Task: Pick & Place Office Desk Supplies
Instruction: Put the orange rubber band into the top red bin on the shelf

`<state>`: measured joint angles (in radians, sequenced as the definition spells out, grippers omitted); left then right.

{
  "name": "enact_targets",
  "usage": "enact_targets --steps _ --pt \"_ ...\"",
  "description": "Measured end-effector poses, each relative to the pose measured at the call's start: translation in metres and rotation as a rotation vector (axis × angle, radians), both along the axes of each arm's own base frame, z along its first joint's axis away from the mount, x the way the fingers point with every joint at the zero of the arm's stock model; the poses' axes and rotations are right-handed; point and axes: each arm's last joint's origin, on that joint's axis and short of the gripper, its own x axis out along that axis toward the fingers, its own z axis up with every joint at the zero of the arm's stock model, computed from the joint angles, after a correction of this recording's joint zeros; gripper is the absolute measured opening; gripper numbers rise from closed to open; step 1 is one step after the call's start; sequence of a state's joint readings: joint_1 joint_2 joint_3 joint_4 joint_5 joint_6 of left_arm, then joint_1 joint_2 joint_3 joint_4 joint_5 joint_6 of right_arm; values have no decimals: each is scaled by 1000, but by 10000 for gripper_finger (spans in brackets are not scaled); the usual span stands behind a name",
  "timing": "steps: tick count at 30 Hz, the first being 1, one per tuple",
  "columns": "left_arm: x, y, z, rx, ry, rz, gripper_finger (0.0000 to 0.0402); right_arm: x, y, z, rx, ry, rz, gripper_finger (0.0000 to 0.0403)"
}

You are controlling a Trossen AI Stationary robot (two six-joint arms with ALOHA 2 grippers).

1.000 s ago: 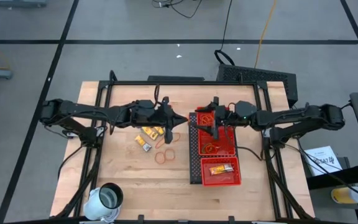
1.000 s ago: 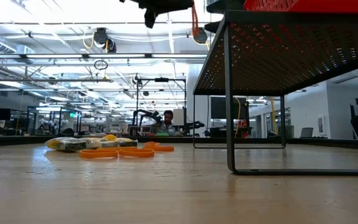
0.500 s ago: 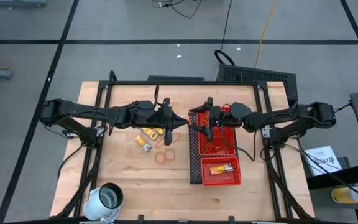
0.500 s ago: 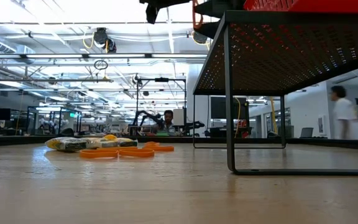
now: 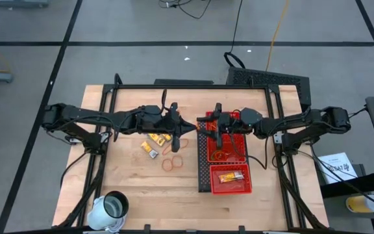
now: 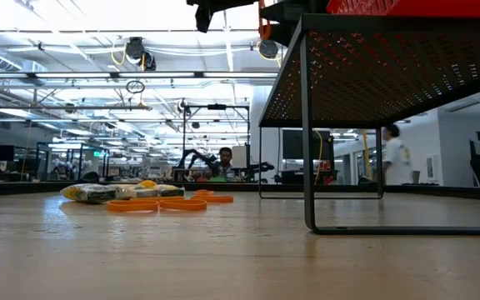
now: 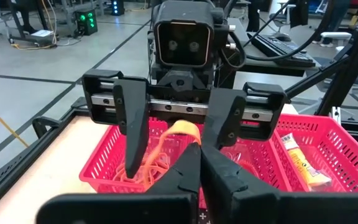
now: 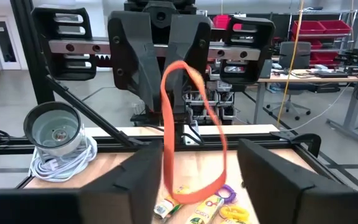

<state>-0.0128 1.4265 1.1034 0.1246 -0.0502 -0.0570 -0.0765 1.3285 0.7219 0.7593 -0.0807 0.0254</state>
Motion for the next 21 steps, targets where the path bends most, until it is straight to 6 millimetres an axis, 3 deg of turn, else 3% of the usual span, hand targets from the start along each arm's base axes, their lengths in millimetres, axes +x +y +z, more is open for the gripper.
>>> enact_targets --steps 18,21 --pt "0 0 0 -9 1 2 12 0 0 0 -11 0 3 16" --pt "0 0 0 -10 1 2 19 0 0 0 -16 3 2 4"
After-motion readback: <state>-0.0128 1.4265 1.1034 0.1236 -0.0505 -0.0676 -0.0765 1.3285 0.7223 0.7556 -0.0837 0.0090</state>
